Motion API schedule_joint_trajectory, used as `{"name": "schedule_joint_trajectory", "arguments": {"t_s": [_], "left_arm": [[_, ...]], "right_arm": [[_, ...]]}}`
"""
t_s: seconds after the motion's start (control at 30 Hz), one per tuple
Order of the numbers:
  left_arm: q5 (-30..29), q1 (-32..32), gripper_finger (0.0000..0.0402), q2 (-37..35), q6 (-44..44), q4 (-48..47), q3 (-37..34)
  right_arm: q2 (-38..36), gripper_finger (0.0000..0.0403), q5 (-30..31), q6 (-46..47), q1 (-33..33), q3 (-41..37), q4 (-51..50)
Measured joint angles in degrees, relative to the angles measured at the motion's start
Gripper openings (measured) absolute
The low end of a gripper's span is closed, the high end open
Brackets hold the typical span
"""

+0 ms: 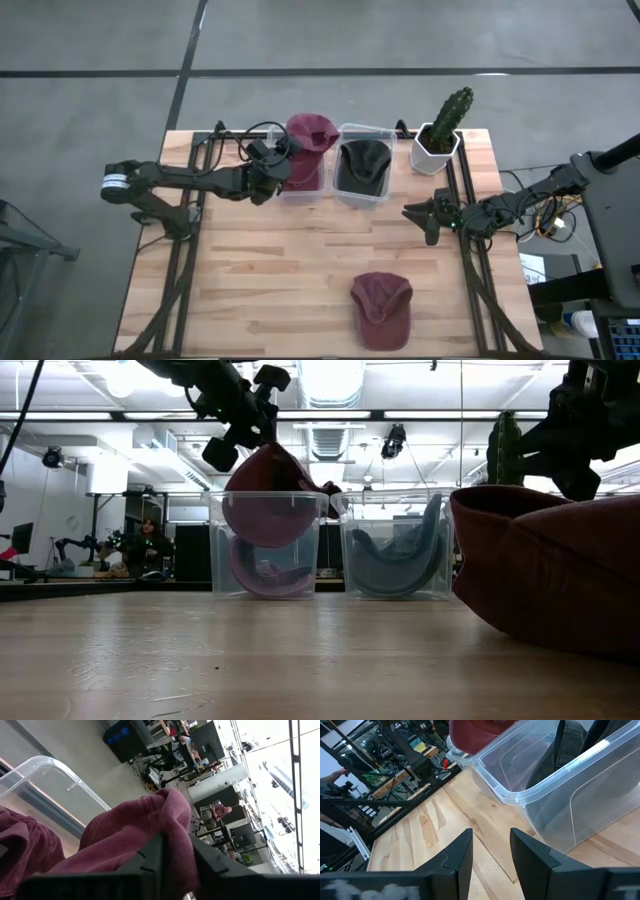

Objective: Pick & Place hat
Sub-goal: Put the left red cap into the left transparent bin

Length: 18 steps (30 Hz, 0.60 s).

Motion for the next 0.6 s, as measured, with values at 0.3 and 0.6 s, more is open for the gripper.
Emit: {"name": "schedule_joint_trajectory", "arguments": {"t_s": [0.3, 0.6], "left_arm": [[0.13, 0.0, 0.0151, -0.03, 1.84, -0.01, 0.0], [0.13, 0.0, 0.0156, -0.26, 10.62, 0.0, 0.0]], "right_arm": [[0.0, 0.0123, 0.0, -0.13, 0.0, 0.0, -0.01], [0.0, 0.0123, -0.07, -0.02, 0.0, 0.0, -0.01]]}}
